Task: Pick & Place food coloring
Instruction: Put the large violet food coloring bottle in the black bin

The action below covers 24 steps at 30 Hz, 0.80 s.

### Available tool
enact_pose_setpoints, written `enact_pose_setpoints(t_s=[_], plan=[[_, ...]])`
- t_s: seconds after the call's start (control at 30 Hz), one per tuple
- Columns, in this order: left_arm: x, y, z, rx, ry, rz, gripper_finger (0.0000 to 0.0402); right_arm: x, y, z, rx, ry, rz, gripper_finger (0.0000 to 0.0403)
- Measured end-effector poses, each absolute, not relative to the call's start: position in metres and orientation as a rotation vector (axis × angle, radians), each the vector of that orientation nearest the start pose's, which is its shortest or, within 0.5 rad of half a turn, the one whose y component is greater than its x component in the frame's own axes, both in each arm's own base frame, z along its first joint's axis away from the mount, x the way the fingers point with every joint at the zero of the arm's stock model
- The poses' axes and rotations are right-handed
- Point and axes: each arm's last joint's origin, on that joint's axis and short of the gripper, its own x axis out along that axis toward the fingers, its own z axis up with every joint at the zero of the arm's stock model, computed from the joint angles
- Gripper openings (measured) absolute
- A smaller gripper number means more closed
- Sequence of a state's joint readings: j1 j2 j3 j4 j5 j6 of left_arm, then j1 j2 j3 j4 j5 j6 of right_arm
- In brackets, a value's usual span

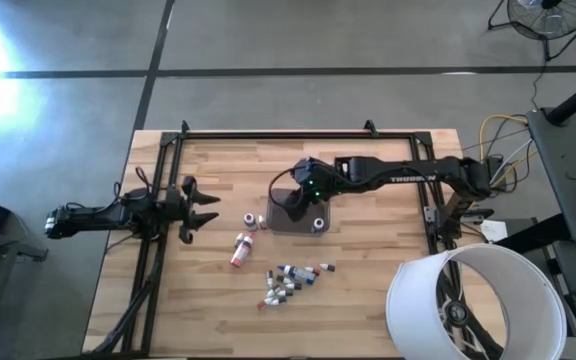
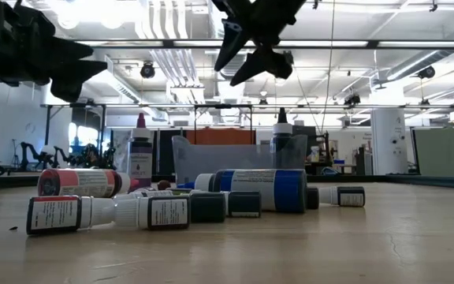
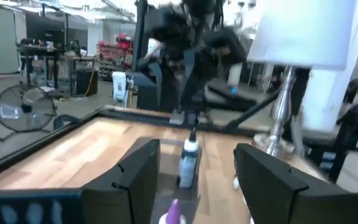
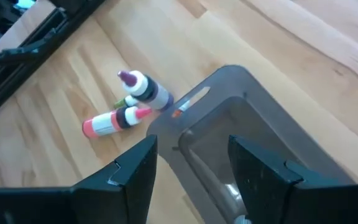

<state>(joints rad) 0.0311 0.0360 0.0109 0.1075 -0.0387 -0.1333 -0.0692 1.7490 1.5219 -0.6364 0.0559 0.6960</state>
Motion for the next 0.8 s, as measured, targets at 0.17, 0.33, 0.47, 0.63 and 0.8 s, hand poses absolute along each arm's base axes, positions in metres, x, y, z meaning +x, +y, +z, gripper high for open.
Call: enact_pose_setpoints(t_s=[0.17,0.33,0.47,0.63,0.8], plan=[[0.098,0.004,0.181,-0.508,-0.164,0.03,0.0184,0.378,-0.028,0.295,0.657,0.799,-0.415,0.0192],[0.097,0.007,0.186,-0.888,-0.253,0.061,0.0183,0.376,-0.028,0.301,0.625,0.785,-0.397,0.0192],[0.095,0.012,0.187,-0.982,-0.361,0.213,0.0184,0.375,-0.027,0.315,0.499,0.728,-0.442,0.0192],[0.094,0.015,0.19,-1.004,-0.446,0.285,0.0183,0.371,-0.028,0.33,0.417,0.682,-0.485,0.0192],[0.099,0.009,0.198,-0.93,-0.279,0.155,0.0176,0.367,-0.028,0.327,0.393,0.747,-0.492,0.0192]])
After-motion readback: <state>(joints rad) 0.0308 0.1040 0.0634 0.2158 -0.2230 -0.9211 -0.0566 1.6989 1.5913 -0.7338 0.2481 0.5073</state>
